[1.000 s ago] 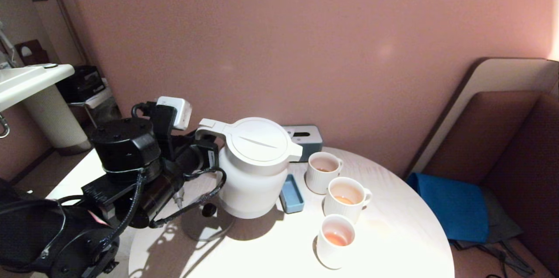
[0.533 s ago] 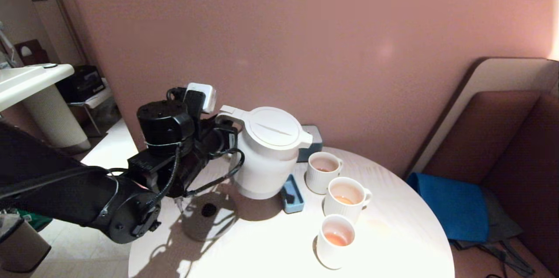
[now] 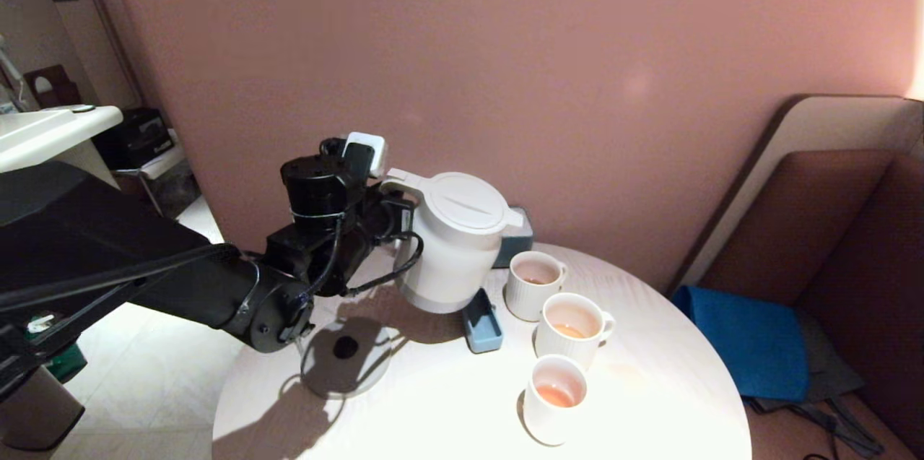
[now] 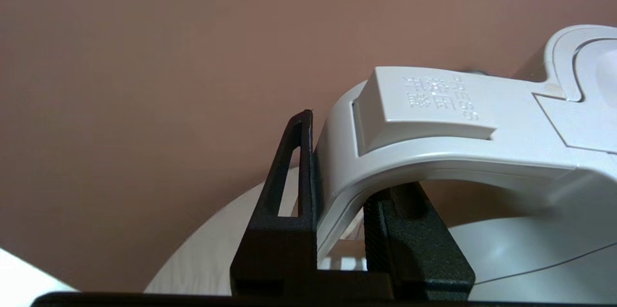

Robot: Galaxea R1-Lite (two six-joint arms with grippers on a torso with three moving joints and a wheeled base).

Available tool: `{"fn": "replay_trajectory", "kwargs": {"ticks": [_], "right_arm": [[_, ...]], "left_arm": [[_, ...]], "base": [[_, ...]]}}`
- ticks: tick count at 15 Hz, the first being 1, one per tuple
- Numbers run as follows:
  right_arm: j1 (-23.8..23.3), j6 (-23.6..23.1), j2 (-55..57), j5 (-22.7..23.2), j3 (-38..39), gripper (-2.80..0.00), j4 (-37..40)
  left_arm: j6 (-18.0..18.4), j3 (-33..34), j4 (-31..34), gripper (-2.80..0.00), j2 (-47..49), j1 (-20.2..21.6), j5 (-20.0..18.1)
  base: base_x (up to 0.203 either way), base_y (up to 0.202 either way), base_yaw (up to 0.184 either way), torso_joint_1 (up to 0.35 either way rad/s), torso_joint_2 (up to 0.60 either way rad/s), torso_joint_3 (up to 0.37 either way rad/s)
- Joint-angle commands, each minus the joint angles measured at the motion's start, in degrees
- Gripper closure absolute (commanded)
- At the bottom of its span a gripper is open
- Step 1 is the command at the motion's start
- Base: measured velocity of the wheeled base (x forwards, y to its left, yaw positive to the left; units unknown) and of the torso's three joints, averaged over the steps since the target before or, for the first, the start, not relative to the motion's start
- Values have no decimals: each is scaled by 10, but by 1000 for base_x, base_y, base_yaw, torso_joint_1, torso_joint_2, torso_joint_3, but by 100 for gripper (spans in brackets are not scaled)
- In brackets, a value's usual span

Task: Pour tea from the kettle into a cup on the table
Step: Pour water into the cup

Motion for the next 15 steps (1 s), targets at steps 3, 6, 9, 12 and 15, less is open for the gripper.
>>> {"fn": "replay_trajectory", "kwargs": {"ticks": [3,6,9,12,15], "right_arm": [[0,0,0,0,0,0,0],[0,0,0,0,0,0,0],[1,0,0,0,0,0,0],[0,0,0,0,0,0,-1],[0,0,0,0,0,0,0]], "left_arm": [[12,-78,44,0,31,0,1],[24,-122,72,0,48,0,2],[31,-156,104,0,56,0,2],[50,-187,124,0,61,0,2],[57,-221,153,0,68,0,2]], "base": [[0,0,0,0,0,0],[0,0,0,0,0,0],[0,0,0,0,0,0],[0,0,0,0,0,0],[0,0,0,0,0,0]]}}
